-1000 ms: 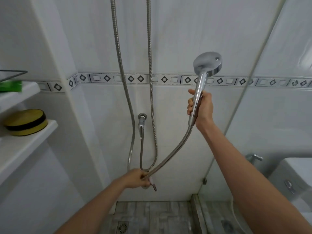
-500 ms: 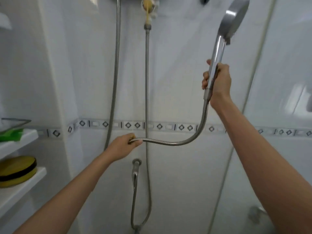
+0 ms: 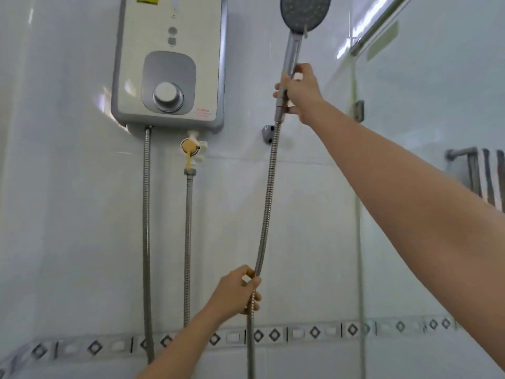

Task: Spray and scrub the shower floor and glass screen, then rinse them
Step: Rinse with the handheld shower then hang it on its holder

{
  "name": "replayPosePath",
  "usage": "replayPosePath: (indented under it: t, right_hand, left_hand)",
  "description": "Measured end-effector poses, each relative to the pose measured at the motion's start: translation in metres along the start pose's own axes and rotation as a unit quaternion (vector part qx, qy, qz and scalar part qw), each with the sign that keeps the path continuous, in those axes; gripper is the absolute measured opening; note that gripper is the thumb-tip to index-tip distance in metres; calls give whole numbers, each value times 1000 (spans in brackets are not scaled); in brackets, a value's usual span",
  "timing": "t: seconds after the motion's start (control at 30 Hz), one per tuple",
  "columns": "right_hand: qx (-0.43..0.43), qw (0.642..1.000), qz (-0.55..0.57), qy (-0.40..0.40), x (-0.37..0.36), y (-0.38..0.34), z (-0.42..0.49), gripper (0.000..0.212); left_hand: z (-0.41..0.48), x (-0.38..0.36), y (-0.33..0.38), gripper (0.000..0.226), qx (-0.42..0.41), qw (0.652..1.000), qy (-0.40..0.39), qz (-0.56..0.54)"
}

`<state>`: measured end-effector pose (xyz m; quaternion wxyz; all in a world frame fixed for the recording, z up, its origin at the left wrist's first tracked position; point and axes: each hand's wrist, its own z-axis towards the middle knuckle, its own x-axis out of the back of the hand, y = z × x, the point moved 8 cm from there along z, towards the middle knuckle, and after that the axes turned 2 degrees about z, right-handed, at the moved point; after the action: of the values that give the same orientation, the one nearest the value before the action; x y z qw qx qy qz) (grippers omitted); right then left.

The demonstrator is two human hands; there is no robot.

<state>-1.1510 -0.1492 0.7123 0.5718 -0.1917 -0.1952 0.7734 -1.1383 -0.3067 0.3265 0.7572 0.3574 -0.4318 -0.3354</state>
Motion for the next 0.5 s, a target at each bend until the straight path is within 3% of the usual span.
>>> replayPosePath:
  t: [0.3, 0.5]
  right_hand:
    - [51, 997, -64, 15, -13, 37, 45, 27]
    - [39, 997, -65, -23, -15, 58, 53, 22]
  left_hand:
    - [57, -5, 0, 15, 17, 999, 10, 39]
    - [70, -7, -15, 16, 26, 997, -13, 72]
